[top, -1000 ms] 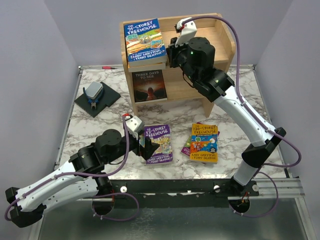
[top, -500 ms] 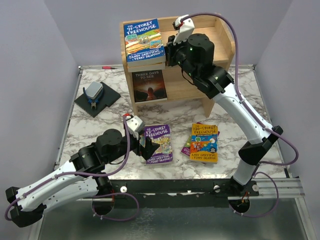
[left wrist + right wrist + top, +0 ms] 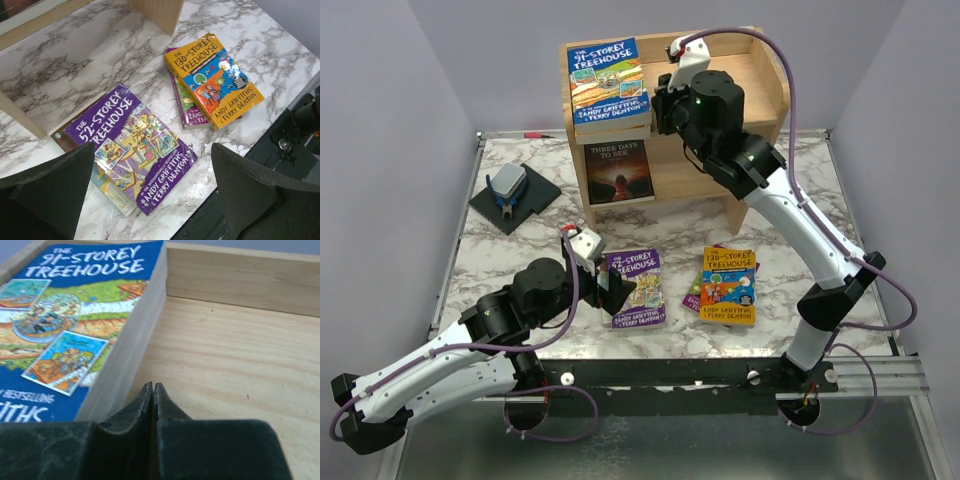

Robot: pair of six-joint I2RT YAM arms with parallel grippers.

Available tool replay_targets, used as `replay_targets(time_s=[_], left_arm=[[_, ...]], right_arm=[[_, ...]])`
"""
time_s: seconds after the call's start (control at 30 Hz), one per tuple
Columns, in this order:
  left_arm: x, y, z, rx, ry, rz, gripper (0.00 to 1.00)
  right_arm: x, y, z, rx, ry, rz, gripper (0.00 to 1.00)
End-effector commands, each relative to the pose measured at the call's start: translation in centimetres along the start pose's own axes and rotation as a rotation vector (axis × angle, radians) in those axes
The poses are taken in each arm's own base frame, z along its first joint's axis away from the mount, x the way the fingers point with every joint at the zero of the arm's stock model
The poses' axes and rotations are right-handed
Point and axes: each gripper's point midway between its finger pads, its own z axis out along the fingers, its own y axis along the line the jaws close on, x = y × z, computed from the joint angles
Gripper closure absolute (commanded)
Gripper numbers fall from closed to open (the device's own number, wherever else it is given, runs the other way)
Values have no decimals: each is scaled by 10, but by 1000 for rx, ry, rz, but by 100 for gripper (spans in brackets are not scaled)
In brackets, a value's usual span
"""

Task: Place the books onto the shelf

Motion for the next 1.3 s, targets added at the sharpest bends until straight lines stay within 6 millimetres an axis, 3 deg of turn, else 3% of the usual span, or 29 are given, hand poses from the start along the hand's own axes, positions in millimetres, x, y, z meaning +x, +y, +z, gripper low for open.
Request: replay_targets(time_s=[0.0, 0.07, 0.13, 0.3, 0.47, 0.63, 0.87, 1.0, 1.27], left_arm=[[-6, 21, -4, -137, -3, -48, 1], [-6, 27, -4, -178, 0, -71, 1], [-6, 34, -6, -225, 1, -94, 1], [-3, 43, -7, -303, 5, -192, 1], [9, 40, -5, -304, 16, -300, 1], [30, 38, 1, -313, 66, -365, 1], [71, 48, 10, -402, 115, -493, 1], [88, 51, 16, -415, 116, -526, 1], [119, 47, 34, -388, 152, -557, 1]], right_arm=[[-14, -31, -28, 131, -36, -18, 90], [-19, -33, -41, 121, -51, -12, 85], [-20, -31, -57, 77, -54, -6, 74], [-1, -36, -111, 18, -42, 98, 57], [44, -43, -159, -15, 22, 193, 50], [108, -34, -190, -85, 161, 275, 40], [209, -10, -205, -172, 403, 347, 28], [254, 7, -207, -231, 509, 405, 23], [308, 27, -198, -259, 635, 491, 22]])
